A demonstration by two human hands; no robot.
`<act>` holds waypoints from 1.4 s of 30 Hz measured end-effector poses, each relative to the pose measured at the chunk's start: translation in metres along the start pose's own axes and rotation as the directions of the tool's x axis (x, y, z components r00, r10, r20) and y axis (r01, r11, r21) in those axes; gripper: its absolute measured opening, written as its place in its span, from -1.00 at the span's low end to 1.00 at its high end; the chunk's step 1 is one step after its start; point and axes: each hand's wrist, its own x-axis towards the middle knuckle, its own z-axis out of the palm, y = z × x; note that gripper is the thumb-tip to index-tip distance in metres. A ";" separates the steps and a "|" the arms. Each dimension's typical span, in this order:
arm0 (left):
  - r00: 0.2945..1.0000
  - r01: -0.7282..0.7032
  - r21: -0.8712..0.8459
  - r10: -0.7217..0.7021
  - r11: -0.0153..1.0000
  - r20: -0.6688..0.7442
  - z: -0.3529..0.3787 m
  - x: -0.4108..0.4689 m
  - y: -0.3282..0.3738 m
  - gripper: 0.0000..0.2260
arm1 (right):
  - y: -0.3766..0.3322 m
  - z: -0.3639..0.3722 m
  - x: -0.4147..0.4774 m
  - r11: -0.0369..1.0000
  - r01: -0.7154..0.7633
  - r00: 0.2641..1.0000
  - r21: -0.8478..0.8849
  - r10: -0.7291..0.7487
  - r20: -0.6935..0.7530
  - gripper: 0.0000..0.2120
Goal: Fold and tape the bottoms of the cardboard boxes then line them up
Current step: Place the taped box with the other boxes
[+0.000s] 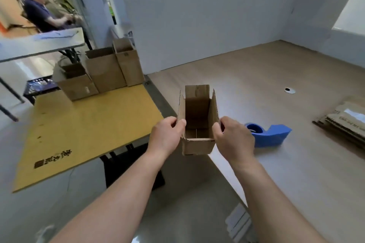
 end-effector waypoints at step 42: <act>0.761 0.458 0.010 -0.386 0.889 -0.521 -0.424 0.215 -0.324 -0.65 | -0.508 0.352 0.122 0.780 0.608 0.713 0.147 -0.618 0.330 -0.83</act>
